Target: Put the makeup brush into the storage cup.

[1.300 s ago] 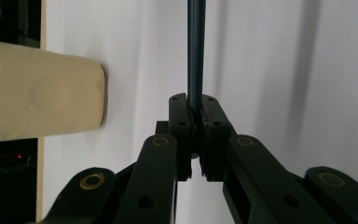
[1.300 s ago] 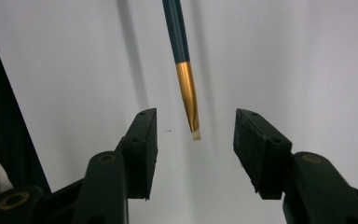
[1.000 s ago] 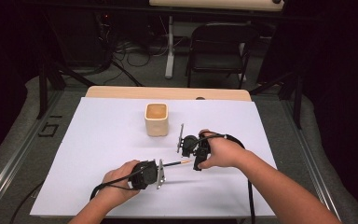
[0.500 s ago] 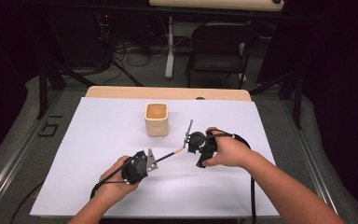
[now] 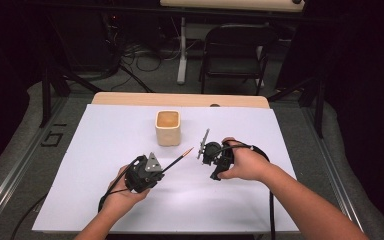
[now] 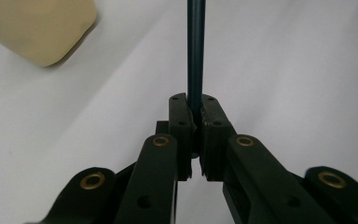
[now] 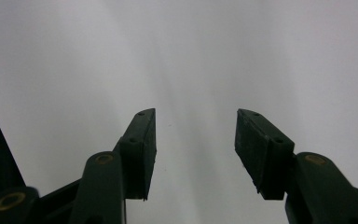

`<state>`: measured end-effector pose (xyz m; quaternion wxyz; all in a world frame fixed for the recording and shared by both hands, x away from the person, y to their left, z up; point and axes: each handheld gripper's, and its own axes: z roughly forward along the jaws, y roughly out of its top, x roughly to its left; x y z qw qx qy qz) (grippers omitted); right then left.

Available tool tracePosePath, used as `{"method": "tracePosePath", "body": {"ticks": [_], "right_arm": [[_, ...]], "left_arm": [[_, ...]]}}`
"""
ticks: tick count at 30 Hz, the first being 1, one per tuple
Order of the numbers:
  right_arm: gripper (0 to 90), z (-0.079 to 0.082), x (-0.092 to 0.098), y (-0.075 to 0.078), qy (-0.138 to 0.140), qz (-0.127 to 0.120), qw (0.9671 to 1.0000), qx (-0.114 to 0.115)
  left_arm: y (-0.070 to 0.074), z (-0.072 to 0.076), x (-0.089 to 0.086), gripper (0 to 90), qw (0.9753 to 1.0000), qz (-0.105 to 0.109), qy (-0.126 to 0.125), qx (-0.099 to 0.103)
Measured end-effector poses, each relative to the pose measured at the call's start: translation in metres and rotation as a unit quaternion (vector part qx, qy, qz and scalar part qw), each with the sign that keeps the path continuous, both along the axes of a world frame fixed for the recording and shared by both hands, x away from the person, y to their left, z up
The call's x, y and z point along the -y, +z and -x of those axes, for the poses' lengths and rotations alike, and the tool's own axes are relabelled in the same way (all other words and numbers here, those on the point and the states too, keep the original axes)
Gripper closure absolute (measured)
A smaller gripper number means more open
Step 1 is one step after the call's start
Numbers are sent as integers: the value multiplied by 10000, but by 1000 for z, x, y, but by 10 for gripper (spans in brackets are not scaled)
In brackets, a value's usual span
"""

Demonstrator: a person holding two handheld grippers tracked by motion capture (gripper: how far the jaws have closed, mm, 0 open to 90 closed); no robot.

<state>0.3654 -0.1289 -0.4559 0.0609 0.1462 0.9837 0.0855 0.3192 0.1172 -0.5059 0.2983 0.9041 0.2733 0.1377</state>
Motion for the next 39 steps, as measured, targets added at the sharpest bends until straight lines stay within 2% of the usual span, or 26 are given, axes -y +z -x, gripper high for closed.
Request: {"method": "tracePosePath", "body": {"ticks": [1, 4, 7, 9, 11, 15, 16, 18, 20, 21, 22, 23, 26, 29, 30, 31, 33, 37, 38, 39], "right_arm": [[487, 0, 0, 0, 10, -22, 10000, 18], [492, 0, 0, 0, 22, -77, 10000, 51], [499, 2, -1, -2, -26, -246, 9996, 103], [500, 3, -1, -3, -37, -298, 9995, 123], [502, 4, 0, -5, -41, -370, 9992, 167], [506, 7, 3, -10, -174, -617, 9978, 174], [508, 8, 4, -11, -205, -643, 9975, 195], [508, 9, 6, -14, -219, -808, 9962, 254], [507, 10, 7, -15, -301, -848, 9956, 266], [507, 11, 9, -16, -339, -1020, 9937, 319], [507, 11, 9, -16, -339, -1020, 9937, 319], [504, 12, 10, -18, -430, -1175, 9916, 314], [491, 13, 12, -19, -543, -1287, 9897, 310], [480, 14, 15, -20, -698, -1478, 9858, 387], [480, 14, 15, -20, -698, -1478, 9858, 387], [472, 13, 18, -20, -828, -1605, 9825, 450], [472, 13, 21, -21, -960, -1790, 9782, 426], [472, 11, 28, -22, -1212, -2327, 9646, 258], [481, 10, 30, -23, -1255, -2477, 9604, 229], [485, 10, 30, -25, -1363, -2716, 9525, 218]], "left_arm": [[0, 0, 0, 856, 10000, 0, 0, 0], [0, -2, -3, 856, 9995, 286, 69, -111], [0, -2, -4, 856, 9985, 509, 115, -164], [-1, -1, -4, 856, 9983, 548, 118, -156], [-1, 0, -4, 856, 9969, 750, 163, -144], [-1, 1, -6, 856, 9956, 910, 199, -142], [-1, 2, -7, 857, 9945, 1019, 210, -126], [-1, 2, -9, 857, 9937, 1096, 233, -105], [-1, 3, -10, 856, 9933, 1124, 230, -93], [-1, 4, -10, 856, 9929, 1157, 255, -62], [-1, 4, -10, 856, 9929, 1157, 255, -62], [-2, 4, -10, 856, 9929, 1158, 249, -62], [-3, 5, -10, 856, 9928, 1173, 244, -60], [-3, 5, -10, 856, 9927, 1177, 258, -55], [-4, 6, -11, 856, 9926, 1186, 257, -67], [-4, 6, -11, 856, 9925, 1199, 242, -54], [-4, 6, -12, 856, 9923, 1213, 242, -57], [-5, 7, -12, 856, 9916, 1265, 268, -61], [-5, 7, -12, 856, 9915, 1269, 270, -60], [-5, 7, -12, 856, 9917, 1258, 270, -63]]}}
